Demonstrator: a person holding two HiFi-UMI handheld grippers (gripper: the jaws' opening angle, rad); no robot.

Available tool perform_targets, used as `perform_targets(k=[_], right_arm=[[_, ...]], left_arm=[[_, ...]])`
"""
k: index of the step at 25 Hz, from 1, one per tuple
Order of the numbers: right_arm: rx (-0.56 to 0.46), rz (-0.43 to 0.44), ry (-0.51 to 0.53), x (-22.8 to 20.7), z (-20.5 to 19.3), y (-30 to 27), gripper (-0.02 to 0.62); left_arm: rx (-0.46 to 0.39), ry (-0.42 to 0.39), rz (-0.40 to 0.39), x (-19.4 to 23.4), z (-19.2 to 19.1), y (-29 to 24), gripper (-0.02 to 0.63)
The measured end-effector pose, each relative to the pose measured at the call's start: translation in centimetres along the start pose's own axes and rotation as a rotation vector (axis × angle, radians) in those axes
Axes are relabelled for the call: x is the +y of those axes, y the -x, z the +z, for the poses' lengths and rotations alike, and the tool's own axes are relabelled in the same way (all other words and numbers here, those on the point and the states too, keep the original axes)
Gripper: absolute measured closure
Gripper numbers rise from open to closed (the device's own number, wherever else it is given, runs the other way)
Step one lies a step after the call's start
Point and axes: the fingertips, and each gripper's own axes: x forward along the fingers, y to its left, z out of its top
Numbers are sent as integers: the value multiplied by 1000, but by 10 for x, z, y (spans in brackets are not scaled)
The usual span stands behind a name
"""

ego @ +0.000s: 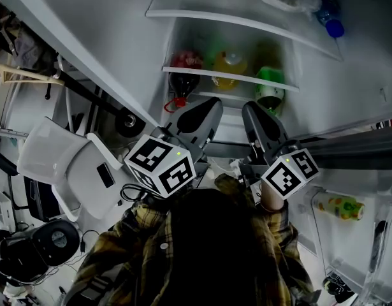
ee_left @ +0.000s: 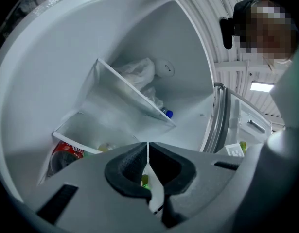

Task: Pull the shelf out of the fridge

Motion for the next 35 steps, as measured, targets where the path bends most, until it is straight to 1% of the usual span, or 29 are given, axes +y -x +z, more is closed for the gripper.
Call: perform_targets(k=[7,9,13,16,19,21,26,28,30,32,35], right_arm=[[22,8,-39,-10,-3,-3,572],[28,10,-46,-12,-4,-3,569],[42,23,-61,-14,-7,-6,535],[48,30,-78,-16,-8,-8,503],[58,45,-116,-19,-10,-10,468],[66,50,-143,-21,-12,-11,456],[61,31,-195,-38,-13,-12,455],[52,25,-231,-45,-14,-13,454],[46,17,-259,-52,-16,-13,456],[45,8,-278,-58,-19,-13,454],[46,-6,-302,-68,-25,-14,456]], left_arm=[[-10,27,27,7,-1,-4,593],[-4,31,28,8,-3,-6,567],[6,38,35,11,-5,-8,528],[11,44,41,14,-6,-10,495],[19,64,50,18,-8,-12,475],[29,79,53,21,-11,-14,454],[59,94,60,27,-19,-22,431],[67,122,64,31,-23,-26,430],[72,172,69,37,-28,-29,430],[76,221,71,42,-33,-32,430],[78,269,83,52,-40,-38,430]])
